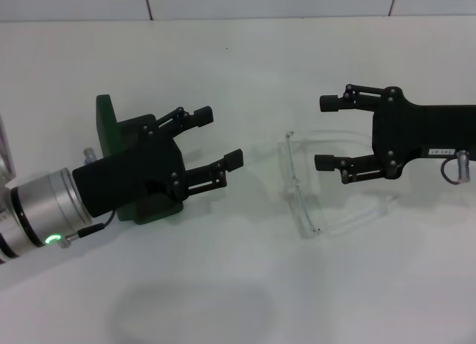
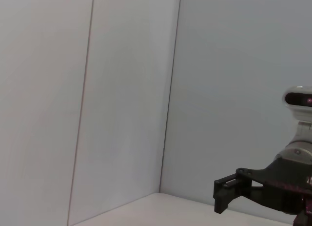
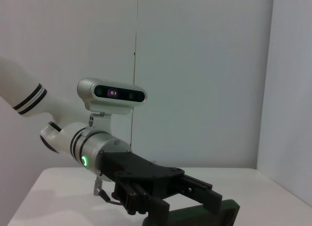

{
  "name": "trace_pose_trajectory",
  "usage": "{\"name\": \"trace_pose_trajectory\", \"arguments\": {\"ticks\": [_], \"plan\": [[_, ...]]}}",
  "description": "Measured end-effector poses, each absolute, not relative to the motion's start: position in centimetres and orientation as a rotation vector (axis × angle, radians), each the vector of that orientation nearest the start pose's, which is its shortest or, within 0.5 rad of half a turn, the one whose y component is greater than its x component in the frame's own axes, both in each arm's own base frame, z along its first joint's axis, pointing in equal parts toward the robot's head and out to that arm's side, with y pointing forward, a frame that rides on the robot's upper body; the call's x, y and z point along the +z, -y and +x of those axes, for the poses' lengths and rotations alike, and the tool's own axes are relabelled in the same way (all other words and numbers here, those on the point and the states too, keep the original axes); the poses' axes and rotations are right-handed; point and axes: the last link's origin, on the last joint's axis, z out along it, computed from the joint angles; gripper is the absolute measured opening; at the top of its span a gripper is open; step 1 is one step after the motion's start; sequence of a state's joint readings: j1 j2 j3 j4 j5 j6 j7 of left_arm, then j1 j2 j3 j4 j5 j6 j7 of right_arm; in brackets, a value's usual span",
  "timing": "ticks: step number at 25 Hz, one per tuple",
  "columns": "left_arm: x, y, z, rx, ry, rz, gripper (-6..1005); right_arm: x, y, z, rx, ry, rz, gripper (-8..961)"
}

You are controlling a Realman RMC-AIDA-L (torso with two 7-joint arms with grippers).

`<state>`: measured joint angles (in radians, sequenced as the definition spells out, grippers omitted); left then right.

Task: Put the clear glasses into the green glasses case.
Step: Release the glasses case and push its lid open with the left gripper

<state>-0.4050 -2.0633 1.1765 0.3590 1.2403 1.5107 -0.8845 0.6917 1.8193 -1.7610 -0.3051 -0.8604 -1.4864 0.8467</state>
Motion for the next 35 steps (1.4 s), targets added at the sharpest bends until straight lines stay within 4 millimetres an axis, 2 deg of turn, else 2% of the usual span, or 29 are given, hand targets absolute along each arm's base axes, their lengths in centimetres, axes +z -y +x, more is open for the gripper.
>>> {"name": "trace_pose_trajectory", "arguments": {"ticks": [12, 15, 19, 22, 23, 28, 33, 35], "plan": [[-3.5, -29.2, -25.7, -1.11, 0.431, -2.511, 879, 0.0, -35.4, 21.8, 0.863, 0.056, -2.814, 868], [-2.0, -30.2, -25.2, -1.151, 0.529, -2.514, 879, 0.0, -35.5, 21.9, 0.855, 0.053, -2.81, 868], [2.2, -31.9, -24.5, -1.181, 0.708, -2.51, 879, 0.0, -35.6, 21.9, 0.846, 0.05, -2.806, 869], [6.0, -32.9, -24.0, -1.066, 0.879, -2.538, 880, 0.0, -35.6, 22.0, 0.843, 0.05, -2.804, 869], [6.0, -32.9, -24.0, -1.066, 0.879, -2.538, 880, 0.0, -35.6, 22.0, 0.843, 0.05, -2.804, 869], [8.7, -33.1, -24.7, -0.848, 0.992, -2.452, 880, 0.1, -35.7, 22.1, 0.835, 0.05, -2.8, 869], [9.6, -32.4, -25.1, -0.705, 1.027, -2.364, 879, 0.0, -35.9, 22.1, 0.82, 0.045, -2.794, 868], [9.6, -31.9, -25.6, -0.651, 1.101, -2.339, 879, 0.0, -35.9, 22.1, 0.818, 0.046, -2.793, 868]]}}
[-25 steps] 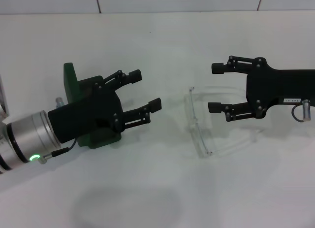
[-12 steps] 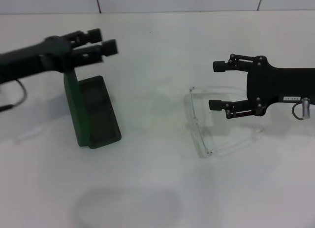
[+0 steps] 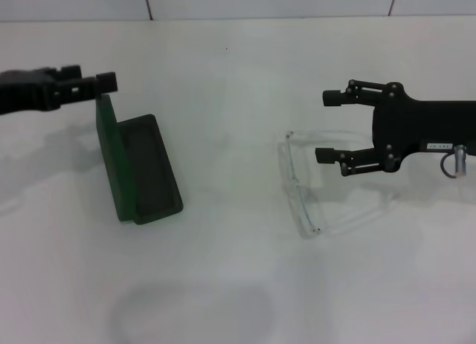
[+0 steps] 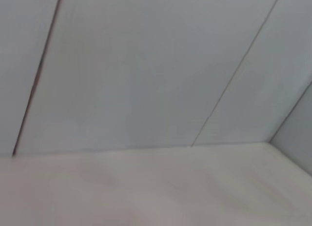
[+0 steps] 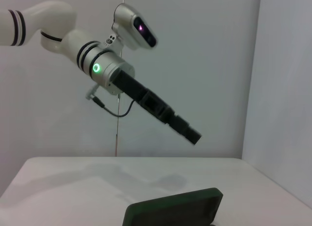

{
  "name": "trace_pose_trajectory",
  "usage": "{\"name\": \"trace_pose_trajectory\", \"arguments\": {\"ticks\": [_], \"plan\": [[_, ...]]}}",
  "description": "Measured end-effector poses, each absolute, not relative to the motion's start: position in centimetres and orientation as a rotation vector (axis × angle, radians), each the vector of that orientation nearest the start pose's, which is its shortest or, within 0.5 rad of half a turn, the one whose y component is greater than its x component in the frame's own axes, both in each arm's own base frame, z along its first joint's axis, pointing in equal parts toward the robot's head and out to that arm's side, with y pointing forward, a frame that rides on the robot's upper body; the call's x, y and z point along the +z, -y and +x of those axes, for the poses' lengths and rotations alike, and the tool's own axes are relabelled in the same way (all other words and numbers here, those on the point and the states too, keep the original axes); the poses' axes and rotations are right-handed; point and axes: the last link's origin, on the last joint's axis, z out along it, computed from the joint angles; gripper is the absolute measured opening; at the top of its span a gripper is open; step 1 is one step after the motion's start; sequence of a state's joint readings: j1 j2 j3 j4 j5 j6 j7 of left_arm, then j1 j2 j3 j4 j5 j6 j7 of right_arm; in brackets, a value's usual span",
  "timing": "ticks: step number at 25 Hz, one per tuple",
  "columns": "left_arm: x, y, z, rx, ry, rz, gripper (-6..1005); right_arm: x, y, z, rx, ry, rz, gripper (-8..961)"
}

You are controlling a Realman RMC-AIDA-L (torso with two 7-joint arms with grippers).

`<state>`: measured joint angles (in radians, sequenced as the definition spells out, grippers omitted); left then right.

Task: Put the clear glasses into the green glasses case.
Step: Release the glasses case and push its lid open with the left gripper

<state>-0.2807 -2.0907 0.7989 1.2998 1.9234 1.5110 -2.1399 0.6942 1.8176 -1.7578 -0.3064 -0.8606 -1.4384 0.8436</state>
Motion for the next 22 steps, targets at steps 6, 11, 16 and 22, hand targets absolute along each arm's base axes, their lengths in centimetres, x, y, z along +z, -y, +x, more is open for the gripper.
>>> {"name": "trace_pose_trajectory", "arguments": {"ticks": [6, 11, 16, 22], "plan": [[9.2, -31.9, -27.1, -0.538, 1.249, -2.28, 880, -0.1, -36.1, 21.8, 0.81, 0.064, -2.801, 869], [8.3, -32.3, -27.4, -0.485, 1.315, -2.279, 879, -0.4, -36.3, 21.6, 0.798, 0.064, -2.798, 868], [7.1, -33.0, -27.5, -0.428, 1.352, -2.307, 880, -0.7, -36.3, 21.5, 0.793, 0.063, -2.799, 868], [5.7, -34.1, -27.3, -0.364, 1.38, -2.322, 880, -0.8, -36.3, 21.5, 0.792, 0.061, -2.799, 868]]}}
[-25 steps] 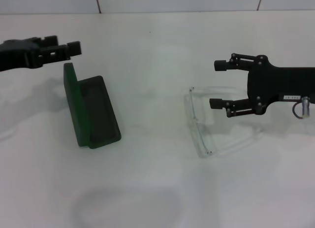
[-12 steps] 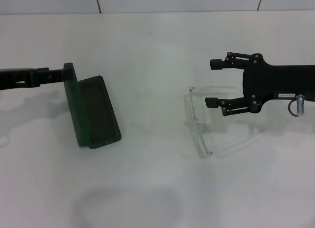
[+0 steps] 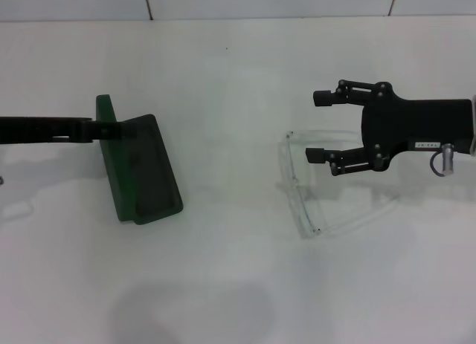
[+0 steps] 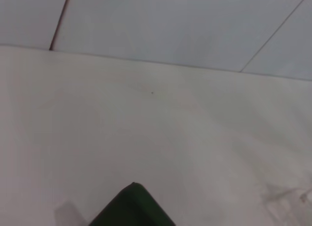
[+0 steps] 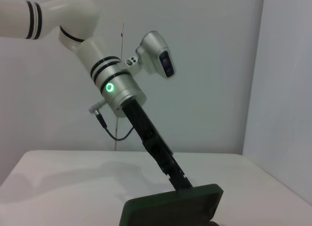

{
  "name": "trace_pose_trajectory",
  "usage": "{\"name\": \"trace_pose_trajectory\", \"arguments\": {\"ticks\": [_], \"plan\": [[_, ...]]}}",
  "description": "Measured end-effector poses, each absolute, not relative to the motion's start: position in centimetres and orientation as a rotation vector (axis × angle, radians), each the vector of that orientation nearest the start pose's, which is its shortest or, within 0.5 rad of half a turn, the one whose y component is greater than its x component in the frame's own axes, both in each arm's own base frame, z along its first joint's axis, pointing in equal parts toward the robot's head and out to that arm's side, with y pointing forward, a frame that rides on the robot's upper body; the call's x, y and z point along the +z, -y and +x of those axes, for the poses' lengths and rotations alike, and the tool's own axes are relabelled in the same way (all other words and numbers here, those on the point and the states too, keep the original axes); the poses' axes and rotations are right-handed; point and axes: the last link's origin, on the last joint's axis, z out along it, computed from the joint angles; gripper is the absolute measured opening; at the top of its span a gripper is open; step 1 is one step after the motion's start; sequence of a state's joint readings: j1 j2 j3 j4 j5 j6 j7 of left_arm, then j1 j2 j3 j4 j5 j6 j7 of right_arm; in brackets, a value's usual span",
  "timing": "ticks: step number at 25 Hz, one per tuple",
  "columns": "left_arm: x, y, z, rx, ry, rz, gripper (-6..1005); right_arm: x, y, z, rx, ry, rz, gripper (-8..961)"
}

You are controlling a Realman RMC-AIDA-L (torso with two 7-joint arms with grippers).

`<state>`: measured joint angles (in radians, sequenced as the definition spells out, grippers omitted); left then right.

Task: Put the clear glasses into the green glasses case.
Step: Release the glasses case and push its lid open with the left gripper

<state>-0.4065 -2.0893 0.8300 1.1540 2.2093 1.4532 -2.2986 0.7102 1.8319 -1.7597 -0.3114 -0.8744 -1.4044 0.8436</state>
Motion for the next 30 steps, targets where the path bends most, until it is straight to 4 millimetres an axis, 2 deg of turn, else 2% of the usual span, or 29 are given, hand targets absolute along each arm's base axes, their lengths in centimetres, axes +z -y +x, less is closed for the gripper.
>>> {"name": "trace_pose_trajectory", "arguments": {"ticks": [6, 18, 29, 30], "plan": [[4.7, -34.9, -27.3, -0.273, 1.404, -2.289, 879, -0.9, -36.3, 21.7, 0.787, 0.05, -2.796, 868], [4.8, -35.1, -27.7, -0.239, 1.407, -2.257, 875, -0.9, -36.3, 21.9, 0.774, 0.041, -2.79, 869], [5.0, -35.3, -28.1, -0.197, 1.403, -2.223, 828, -0.9, -36.3, 21.9, 0.772, 0.04, -2.789, 869], [5.1, -35.3, -28.1, -0.194, 1.392, -2.228, 788, -0.9, -36.4, 21.9, 0.772, 0.041, -2.789, 869]]}}
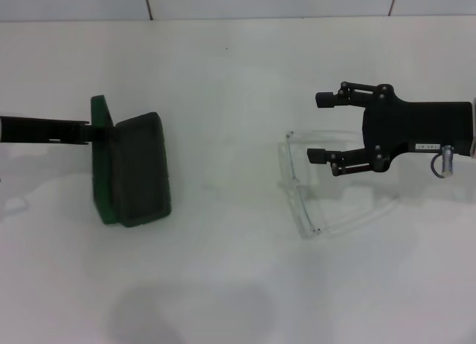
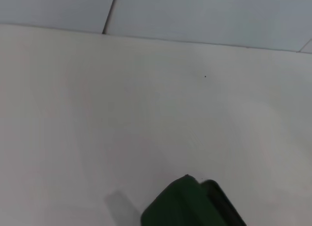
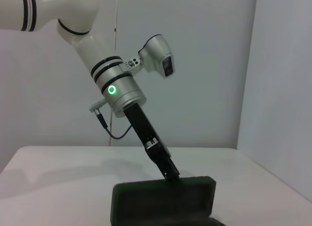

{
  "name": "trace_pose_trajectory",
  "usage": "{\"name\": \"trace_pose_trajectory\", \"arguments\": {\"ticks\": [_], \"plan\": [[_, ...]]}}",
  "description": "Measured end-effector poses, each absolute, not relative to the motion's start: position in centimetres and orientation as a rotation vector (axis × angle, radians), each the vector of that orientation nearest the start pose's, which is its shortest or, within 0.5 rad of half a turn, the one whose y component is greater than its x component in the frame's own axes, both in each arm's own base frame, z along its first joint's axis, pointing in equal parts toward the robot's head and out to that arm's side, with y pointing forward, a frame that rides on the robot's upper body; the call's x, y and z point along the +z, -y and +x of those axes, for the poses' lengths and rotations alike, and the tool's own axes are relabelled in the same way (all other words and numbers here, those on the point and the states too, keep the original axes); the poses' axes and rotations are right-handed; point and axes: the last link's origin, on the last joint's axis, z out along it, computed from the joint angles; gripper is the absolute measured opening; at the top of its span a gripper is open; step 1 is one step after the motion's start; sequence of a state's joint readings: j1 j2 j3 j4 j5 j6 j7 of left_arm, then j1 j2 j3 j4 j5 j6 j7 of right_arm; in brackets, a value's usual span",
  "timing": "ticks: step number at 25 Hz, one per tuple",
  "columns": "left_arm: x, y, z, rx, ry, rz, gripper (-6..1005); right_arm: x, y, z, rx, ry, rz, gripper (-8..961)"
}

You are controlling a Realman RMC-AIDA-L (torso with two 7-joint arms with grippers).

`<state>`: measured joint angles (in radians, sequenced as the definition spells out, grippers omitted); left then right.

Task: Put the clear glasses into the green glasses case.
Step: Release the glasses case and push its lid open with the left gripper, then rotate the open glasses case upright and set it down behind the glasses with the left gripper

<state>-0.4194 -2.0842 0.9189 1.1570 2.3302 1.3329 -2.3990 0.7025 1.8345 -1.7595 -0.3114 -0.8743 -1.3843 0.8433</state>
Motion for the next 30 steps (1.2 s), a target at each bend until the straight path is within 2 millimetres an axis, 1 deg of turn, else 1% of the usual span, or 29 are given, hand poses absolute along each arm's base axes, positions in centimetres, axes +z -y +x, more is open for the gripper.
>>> {"name": "trace_pose_trajectory", "arguments": {"ticks": [10, 12, 13, 14, 15, 19, 20, 22, 23, 24, 26, 27, 30], "plan": [[5.0, -36.0, -27.5, -0.16, 1.241, -2.307, 387, -1.1, -36.3, 21.9, 0.772, 0.055, -2.786, 868], [5.1, -36.4, -27.1, -0.158, 1.193, -2.321, 317, -1.1, -36.2, 22.0, 0.771, 0.057, -2.785, 868], [5.1, -36.9, -26.5, -0.156, 1.13, -2.343, 283, -1.1, -36.1, 22.0, 0.773, 0.059, -2.785, 868], [5.1, -36.9, -26.5, -0.156, 1.13, -2.343, 248, -1.2, -36.1, 22.0, 0.776, 0.062, -2.787, 868], [5.2, -37.2, -26.1, -0.153, 1.089, -2.358, 213, -1.2, -35.9, 22.1, 0.777, 0.065, -2.793, 868], [5.2, -38.7, -24.3, -0.134, 0.88, -2.425, 221, -1.7, -35.1, 22.2, 0.78, 0.08, -2.833, 868], [5.2, -38.7, -24.3, -0.134, 0.88, -2.425, 222, -2.0, -34.8, 22.2, 0.782, 0.085, -2.847, 868], [5.1, -39.8, -22.7, -0.127, 0.757, -2.458, 226, -2.3, -34.2, 22.3, 0.789, 0.097, -2.865, 868], [4.7, -40.6, -21.5, -0.117, 0.669, -2.493, 228, -2.6, -33.8, 22.3, 0.794, 0.103, -2.874, 869], [4.6, -40.8, -21.1, -0.111, 0.637, -2.506, 230, -2.7, -33.5, 22.4, 0.795, 0.109, -2.88, 869], [4.0, -41.6, -19.6, -0.082, 0.511, -2.556, 234, -3.3, -32.8, 22.5, 0.802, 0.117, -2.893, 869], [3.4, -41.9, -18.6, -0.052, 0.415, -2.59, 236, -3.6, -32.6, 22.4, 0.804, 0.12, -2.899, 869], [1.8, -42.4, -16.7, 0.025, 0.212, -2.662, 241, -4.9, -31.8, 22.3, 0.799, 0.127, -2.931, 869]]}}
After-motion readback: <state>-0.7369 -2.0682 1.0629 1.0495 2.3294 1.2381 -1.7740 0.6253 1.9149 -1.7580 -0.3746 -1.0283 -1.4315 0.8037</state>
